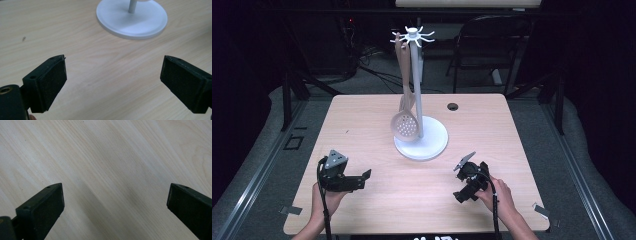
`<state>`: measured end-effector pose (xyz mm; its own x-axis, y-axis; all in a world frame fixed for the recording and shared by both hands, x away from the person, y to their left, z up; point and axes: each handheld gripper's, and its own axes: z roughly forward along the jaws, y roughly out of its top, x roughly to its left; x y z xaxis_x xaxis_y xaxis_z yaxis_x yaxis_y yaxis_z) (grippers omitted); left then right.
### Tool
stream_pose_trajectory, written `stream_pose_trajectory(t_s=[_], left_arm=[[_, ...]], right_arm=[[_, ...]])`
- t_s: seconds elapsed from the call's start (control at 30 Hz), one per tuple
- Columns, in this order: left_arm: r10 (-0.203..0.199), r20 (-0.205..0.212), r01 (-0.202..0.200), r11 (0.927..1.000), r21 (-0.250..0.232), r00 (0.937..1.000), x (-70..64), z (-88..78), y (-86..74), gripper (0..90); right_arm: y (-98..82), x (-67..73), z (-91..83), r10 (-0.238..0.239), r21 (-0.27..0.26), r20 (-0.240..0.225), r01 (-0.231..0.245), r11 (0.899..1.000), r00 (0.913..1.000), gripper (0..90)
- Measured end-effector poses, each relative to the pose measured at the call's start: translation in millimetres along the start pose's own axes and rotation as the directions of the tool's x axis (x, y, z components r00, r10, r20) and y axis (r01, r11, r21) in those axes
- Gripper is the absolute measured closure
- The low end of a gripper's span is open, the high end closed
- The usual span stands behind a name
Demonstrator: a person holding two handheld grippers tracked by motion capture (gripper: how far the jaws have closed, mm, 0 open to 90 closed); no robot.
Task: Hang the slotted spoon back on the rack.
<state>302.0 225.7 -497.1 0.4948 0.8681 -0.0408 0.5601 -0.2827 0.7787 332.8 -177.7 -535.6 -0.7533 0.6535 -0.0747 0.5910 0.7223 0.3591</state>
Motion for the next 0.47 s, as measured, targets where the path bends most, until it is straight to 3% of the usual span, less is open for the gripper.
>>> stream_pose_trajectory(t_s=[0.1,0.13,0.3,0.47], left_arm=[[0.001,-0.001,-0.001,0.9999,0.01,1.0,0.1,2.8,-4.6,6.5],[0.003,0.001,-0.003,0.9999,0.017,1.0,0.4,4.1,-5.3,6.5],[0.0,0.029,-0.002,0.9977,0.067,0.9996,4.1,14.5,-8.8,5.9],[-0.011,0.049,0.006,0.9963,0.085,0.9987,5.7,19.7,-9.9,5.2]], right_arm=[[-0.8,0.6,2.6,0.007,-0.013,0.002,-0.007,1.0,1.0,0.6],[0.3,0.1,1.3,-0.011,0.008,0.013,0.011,1.0,0.9999,0.6],[0.1,-0.4,3.2,-0.01,0.003,0.014,0.01,1.0,0.9998,0.2],[-0.5,-2.5,2.9,-0.015,0.002,0.027,0.015,1.0,0.9995,0.0]])
